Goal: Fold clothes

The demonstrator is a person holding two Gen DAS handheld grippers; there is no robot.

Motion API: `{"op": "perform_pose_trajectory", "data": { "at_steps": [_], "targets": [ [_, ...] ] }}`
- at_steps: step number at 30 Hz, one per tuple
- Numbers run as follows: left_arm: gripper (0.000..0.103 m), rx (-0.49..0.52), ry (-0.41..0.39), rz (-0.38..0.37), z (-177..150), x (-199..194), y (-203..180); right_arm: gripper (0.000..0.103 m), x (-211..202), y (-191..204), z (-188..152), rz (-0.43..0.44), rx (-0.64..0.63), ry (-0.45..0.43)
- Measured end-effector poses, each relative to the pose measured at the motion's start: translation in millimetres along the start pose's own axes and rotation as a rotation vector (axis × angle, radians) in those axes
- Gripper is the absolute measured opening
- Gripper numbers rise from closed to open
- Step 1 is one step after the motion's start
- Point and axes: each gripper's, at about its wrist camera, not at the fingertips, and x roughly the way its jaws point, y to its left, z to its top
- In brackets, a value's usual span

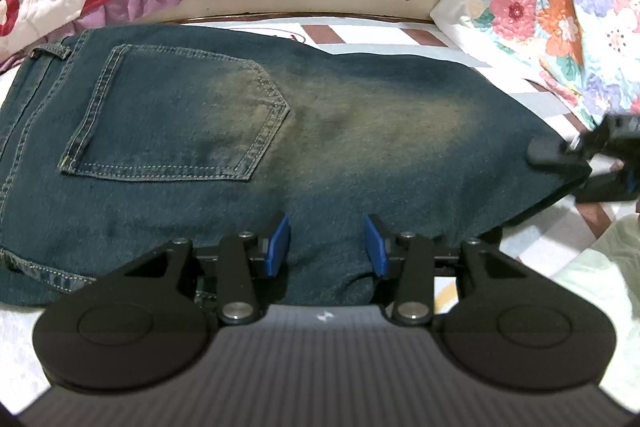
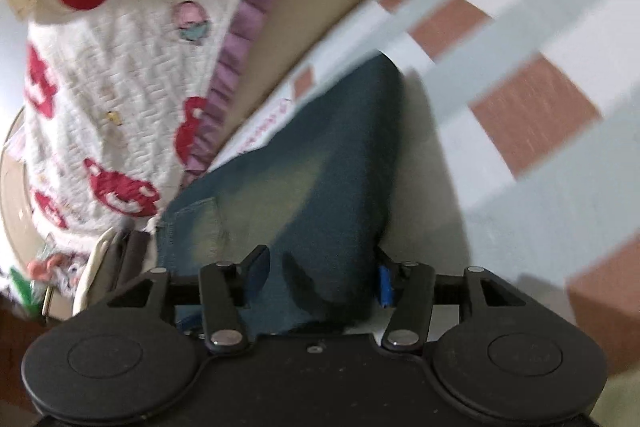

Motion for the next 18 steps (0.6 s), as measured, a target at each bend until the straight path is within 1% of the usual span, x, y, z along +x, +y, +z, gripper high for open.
{"op": "perform_pose_trajectory", "data": {
  "at_steps": [3,5,6,7,8,9,10,11,14,18],
  "targets": [
    [0.041,-0.018,-0.008,-0.012,-1,-3,5,0.062,7,-9,-18,-0.021,0.065,-0.017],
    [0.041,-0.030,-0.014,-0.020,-1,-5,9,0.064,13,-5,-26,-0.021,0.068,-0.061],
    [0.041,-0.036,-0.016,-0.024,-2,-6,10,0.063,17,-1,-28,-0.020,0.058,-0.083],
    [0.042,-0.042,-0.019,-0.028,-2,-7,12,0.050,21,3,-29,-0.020,0.045,-0.097],
    [0.043,-0.052,-0.022,-0.033,-2,-8,14,0.030,22,9,-28,-0.016,0.028,-0.112],
    [0.047,-0.077,-0.026,-0.038,-3,-10,19,0.024,20,19,-25,-0.007,0.006,-0.127],
    [0.050,-0.103,-0.030,-0.043,-3,-12,24,0.020,17,28,-22,0.002,-0.016,-0.142],
    [0.050,-0.128,-0.035,-0.048,-4,-15,28,0.018,14,40,-17,0.017,-0.043,-0.151],
    [0.050,-0.205,-0.047,-0.064,-5,-21,42,0.017,3,83,1,0.084,-0.144,-0.157],
    [0.049,-0.307,-0.064,-0.084,-7,-31,61,0.017,14,150,14,0.149,-0.297,-0.125]
  ]
}}
